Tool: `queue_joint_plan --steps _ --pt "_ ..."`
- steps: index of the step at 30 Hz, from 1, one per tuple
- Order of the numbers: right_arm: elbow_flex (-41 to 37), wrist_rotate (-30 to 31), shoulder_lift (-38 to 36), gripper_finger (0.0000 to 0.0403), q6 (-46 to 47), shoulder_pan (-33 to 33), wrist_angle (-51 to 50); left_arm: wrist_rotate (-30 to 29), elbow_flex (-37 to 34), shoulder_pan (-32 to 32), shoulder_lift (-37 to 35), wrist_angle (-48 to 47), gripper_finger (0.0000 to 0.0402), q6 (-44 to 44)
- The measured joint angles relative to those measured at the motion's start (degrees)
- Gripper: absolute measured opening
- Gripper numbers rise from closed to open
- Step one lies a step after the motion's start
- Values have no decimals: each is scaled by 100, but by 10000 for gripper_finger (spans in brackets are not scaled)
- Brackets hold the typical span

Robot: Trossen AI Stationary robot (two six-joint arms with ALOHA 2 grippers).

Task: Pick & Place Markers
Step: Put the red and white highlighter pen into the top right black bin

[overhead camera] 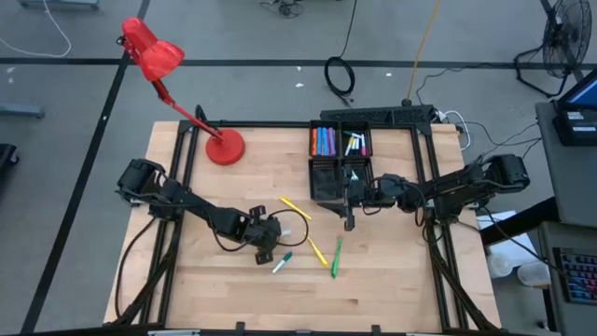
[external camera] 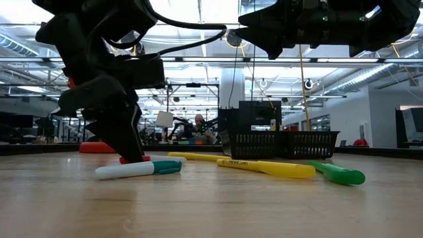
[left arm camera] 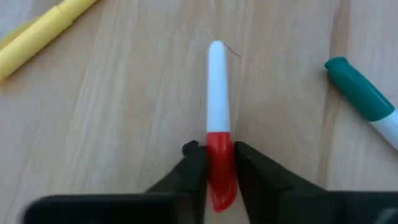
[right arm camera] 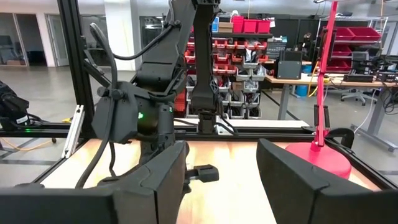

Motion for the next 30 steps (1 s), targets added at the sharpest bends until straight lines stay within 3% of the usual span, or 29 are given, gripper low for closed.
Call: queue_joint_plan --steps 2,7,10,15,18,20,23,27,30 --pt "0 4 0 185 0 -2 -21 44 -8 27 -7 6 41 121" --pt "0 309 0 185 -41 0 -155 -112 -48 -67 -466 -145 37 643" --pt "0 1001 0 185 -190 -2 -445 -744 -116 -289 -972 -312 37 991" --pt "0 2118 0 185 -340 -51 -1123 -2254 -162 -536 -2013 551 37 1887" --pt "0 2222 2 185 -345 -104 -1302 -2294 -436 -410 -2515 1510 37 2743" --pt "0 2208 2 185 -345 -119 -1310 -1933 -734 -145 -2846 2383 37 3336" --pt "0 2206 2 185 -345 -118 -1293 -755 -1331 504 -3150 3579 37 3774" --pt "0 1968 13 185 -343 -120 -946 999 -1921 1379 -3271 5177 37 3536" --pt "0 1499 179 185 -345 -112 -214 1664 -2110 1672 -3209 5613 37 3345"
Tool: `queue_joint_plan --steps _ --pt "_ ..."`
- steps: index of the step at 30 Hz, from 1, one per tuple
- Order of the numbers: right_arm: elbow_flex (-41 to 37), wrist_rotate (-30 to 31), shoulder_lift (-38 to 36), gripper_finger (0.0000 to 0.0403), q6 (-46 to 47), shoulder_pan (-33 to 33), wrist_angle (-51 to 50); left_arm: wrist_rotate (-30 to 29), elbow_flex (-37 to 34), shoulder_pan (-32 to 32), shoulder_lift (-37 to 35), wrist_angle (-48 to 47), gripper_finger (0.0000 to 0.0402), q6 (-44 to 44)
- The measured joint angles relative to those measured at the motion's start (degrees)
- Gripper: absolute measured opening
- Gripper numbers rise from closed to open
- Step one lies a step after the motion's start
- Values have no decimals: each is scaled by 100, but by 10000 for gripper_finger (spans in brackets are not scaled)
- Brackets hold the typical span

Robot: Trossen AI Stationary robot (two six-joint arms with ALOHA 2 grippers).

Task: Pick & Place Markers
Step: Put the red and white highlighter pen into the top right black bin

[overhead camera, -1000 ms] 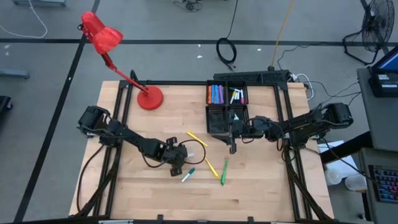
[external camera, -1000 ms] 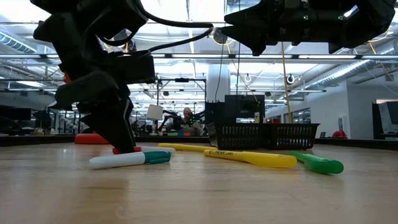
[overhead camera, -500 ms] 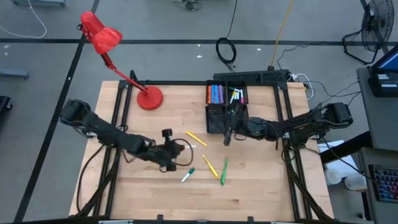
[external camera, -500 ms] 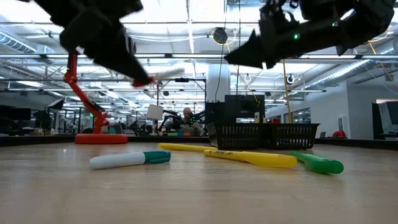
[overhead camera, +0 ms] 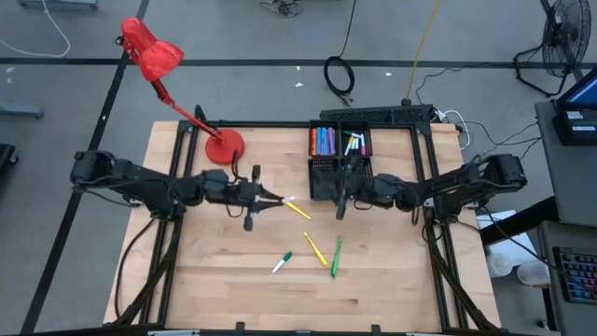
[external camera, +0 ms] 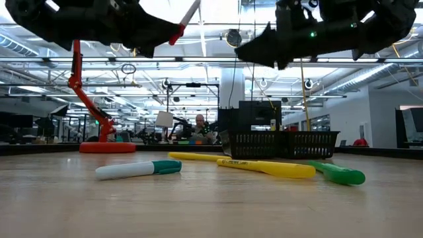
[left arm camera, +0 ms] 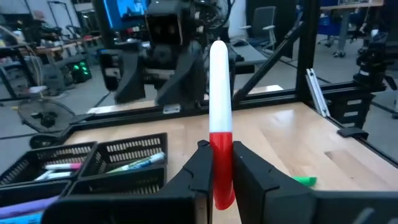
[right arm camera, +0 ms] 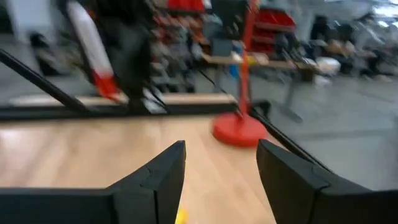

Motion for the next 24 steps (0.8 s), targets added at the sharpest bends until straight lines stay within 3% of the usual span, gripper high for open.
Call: queue_joint_plan --steps 5,14,18,24 --pt "27 -515 496 210 41 98 1331 80 4 33 16 70 37 -7" --pt "1308 -954 1618 296 138 396 1343 94 9 -37 16 19 37 -10" --pt "1857 -957 2059 295 -83 460 1350 94 11 -39 16 -54 37 -52" --pt "2059 -952 2326 264 -129 451 1346 81 13 -94 14 -84 37 -38"
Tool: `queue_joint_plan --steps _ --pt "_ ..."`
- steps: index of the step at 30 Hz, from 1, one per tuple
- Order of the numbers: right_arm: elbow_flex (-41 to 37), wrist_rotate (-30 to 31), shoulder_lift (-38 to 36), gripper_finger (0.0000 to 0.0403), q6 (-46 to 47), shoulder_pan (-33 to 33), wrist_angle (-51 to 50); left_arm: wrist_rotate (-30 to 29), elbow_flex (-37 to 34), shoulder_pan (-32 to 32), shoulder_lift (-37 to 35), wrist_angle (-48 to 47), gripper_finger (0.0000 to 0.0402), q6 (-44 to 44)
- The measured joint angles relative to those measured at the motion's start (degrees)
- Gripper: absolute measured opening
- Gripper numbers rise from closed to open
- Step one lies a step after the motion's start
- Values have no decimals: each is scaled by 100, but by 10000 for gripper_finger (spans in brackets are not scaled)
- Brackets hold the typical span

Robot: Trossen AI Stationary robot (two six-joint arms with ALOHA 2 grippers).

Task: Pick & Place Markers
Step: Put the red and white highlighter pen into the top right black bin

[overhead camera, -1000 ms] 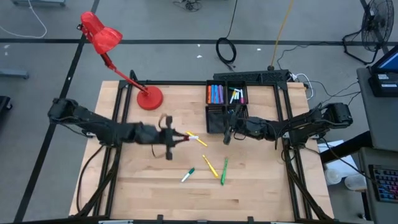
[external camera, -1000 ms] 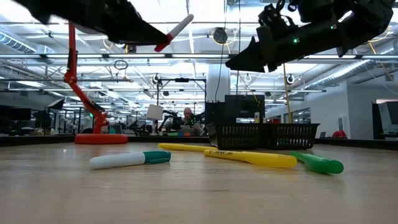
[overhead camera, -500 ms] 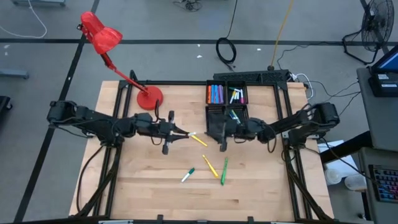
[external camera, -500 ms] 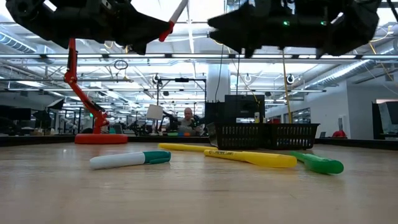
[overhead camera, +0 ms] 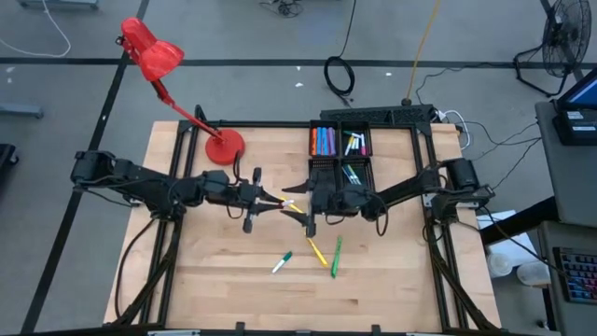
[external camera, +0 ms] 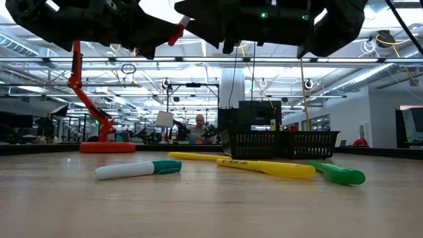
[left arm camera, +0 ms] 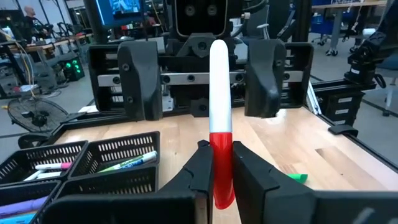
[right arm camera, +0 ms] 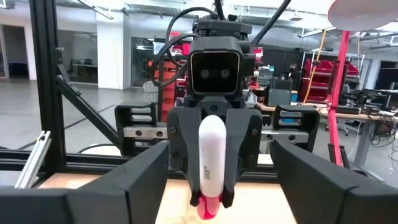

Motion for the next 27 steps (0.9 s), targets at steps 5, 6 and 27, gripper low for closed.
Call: queue_joint_plan --steps 5,6,27 --pt "-4 -1 18 206 -2 -11 3 2 0 -19 -2 24 37 15" --pt "-4 -2 18 189 -9 -11 6 2 0 -17 -2 24 37 15" --pt "-116 766 -408 26 366 -555 -2143 -806 9 -24 -7 -843 227 -680"
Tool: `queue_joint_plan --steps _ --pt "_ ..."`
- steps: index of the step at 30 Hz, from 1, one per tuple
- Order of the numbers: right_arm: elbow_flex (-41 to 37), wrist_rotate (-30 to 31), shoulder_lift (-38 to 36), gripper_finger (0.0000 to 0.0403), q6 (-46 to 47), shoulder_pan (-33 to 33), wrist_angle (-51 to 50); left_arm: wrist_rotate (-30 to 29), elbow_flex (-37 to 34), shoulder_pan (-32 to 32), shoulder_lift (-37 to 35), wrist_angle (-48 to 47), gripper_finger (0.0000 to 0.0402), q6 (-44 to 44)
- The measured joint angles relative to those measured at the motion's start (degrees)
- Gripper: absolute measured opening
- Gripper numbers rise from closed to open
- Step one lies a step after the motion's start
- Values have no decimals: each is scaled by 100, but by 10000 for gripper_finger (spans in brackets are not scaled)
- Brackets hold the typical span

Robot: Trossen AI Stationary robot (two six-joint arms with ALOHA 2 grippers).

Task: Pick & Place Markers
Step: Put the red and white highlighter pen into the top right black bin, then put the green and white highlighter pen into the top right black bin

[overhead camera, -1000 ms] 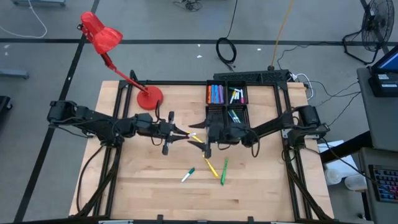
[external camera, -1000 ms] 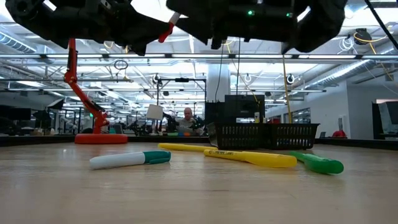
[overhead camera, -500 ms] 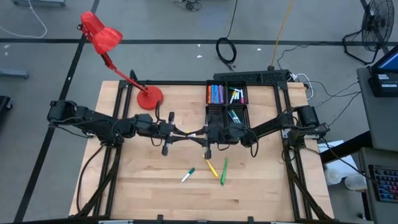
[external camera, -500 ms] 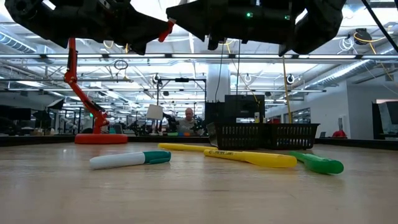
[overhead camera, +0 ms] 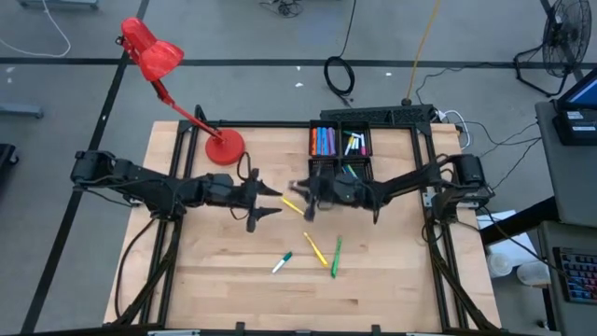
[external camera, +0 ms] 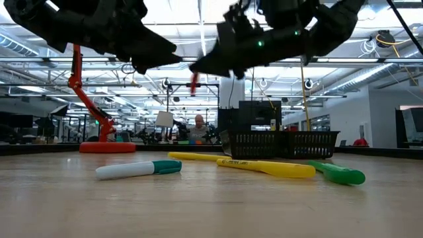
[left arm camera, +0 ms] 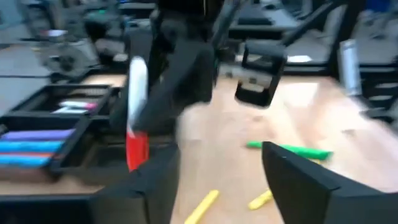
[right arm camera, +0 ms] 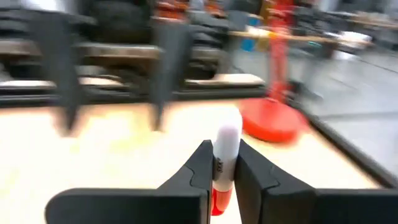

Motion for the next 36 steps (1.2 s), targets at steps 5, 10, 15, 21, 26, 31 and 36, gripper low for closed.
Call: queue_joint_plan --steps 5,10,15,21,26,31,36 --pt "-670 670 -420 26 152 -472 -122 -304 0 8 0 -177 273 24" --pt "-1822 1411 -945 26 509 -1173 591 -351 0 13 0 -193 291 10" --pt "-2750 1584 -1347 26 551 -1958 1504 -359 0 7 0 -150 294 10" --pt "-3124 1328 -1453 26 674 -2529 1368 -494 0 28 0 -110 294 30" --pt "-3142 1169 -1452 26 689 -2788 1027 -496 0 54 0 -81 294 23" --pt "-3141 1210 -1456 49 713 -2911 917 -496 0 54 0 -75 294 -36" --pt "-3141 1217 -1456 126 1056 -2949 897 -496 0 54 2 -88 294 -38"
